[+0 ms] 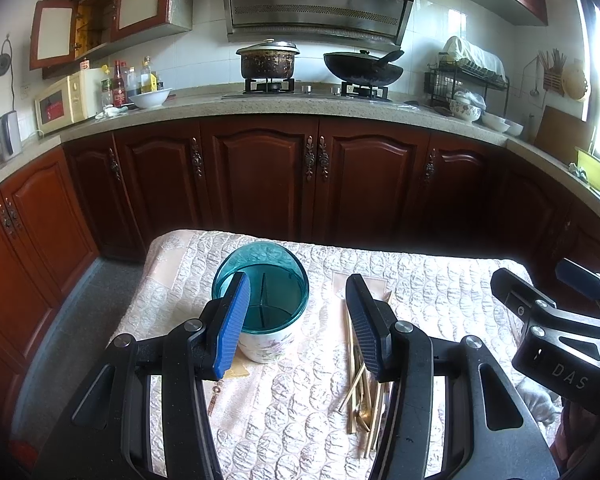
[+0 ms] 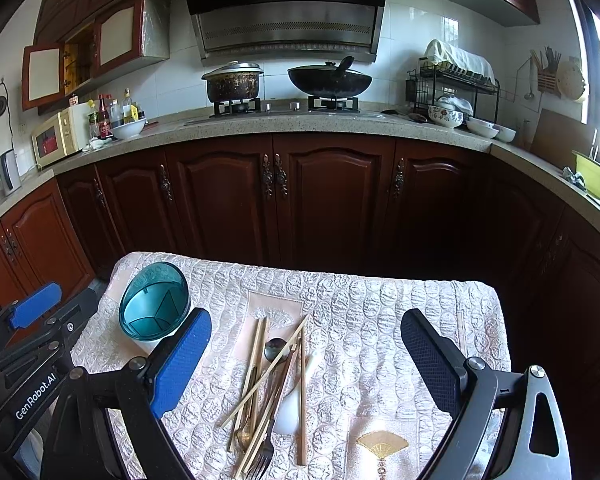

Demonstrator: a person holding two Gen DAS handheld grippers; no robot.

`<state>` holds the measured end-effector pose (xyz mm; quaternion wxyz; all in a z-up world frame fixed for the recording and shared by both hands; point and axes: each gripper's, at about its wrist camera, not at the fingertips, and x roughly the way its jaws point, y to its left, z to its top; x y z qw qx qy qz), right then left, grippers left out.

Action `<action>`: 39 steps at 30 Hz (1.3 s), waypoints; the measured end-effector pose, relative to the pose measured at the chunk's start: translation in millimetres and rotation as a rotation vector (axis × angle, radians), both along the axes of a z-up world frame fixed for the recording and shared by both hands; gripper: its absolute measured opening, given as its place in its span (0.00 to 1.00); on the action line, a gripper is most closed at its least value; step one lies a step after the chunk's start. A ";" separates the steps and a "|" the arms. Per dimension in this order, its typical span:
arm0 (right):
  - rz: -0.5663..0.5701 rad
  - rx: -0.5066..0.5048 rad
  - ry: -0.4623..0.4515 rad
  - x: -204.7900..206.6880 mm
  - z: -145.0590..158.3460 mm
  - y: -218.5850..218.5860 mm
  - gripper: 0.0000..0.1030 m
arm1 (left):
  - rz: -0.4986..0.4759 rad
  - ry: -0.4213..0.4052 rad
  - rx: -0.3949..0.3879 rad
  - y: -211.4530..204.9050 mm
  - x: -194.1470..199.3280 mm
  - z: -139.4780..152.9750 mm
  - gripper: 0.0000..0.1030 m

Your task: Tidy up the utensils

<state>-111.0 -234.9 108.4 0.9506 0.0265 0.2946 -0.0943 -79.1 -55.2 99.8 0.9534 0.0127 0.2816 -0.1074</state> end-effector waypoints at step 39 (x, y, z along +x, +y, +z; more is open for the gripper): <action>-0.001 0.025 0.049 9.6 -13.6 -9.2 0.92 | -0.013 0.031 0.004 -0.3 6.9 -9.6 0.48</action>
